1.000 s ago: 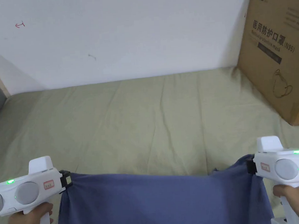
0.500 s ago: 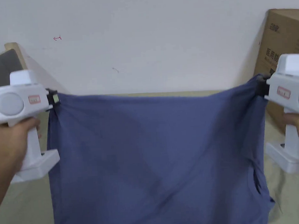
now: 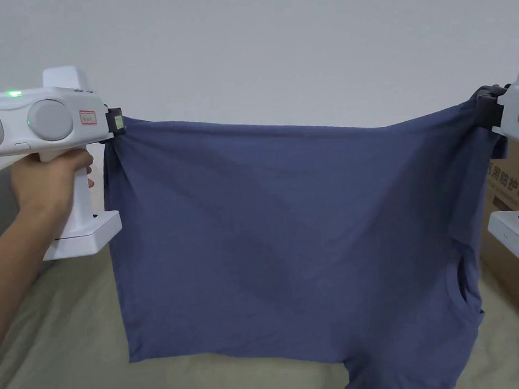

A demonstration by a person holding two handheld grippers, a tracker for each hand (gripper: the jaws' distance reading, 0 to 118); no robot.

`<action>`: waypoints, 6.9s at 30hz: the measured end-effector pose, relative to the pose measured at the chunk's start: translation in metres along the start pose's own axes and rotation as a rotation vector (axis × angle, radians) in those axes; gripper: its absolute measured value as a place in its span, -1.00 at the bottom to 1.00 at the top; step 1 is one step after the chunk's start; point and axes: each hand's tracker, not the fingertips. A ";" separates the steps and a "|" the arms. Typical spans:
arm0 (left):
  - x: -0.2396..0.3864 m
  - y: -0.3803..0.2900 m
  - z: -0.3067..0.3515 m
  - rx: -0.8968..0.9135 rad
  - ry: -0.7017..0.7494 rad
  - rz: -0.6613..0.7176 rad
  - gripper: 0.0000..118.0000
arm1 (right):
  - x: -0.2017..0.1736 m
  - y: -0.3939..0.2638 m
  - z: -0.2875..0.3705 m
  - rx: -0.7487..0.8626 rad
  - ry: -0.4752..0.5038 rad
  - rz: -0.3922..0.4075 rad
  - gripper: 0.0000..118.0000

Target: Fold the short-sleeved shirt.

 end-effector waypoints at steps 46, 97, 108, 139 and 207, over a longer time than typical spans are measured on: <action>-0.098 -0.452 0.175 -0.714 0.035 0.033 -0.96 | -0.022 -0.382 0.249 -0.702 0.138 -0.180 -0.98; 0.019 -0.299 0.252 0.024 -0.046 -0.131 -1.00 | -0.120 -0.233 0.286 -0.082 -0.034 0.048 -1.00; -0.025 -0.347 0.230 -0.347 -0.035 -0.053 -1.00 | -0.115 -0.239 0.282 -0.107 -0.018 0.066 -1.00; -0.072 -0.480 0.242 -0.793 -0.030 -0.093 -0.91 | -0.066 -0.338 0.284 -0.586 -0.049 0.067 0.26; -0.023 -0.365 0.096 -0.561 0.029 -0.073 0.75 | -0.042 -0.335 0.141 -0.609 0.018 -0.102 0.52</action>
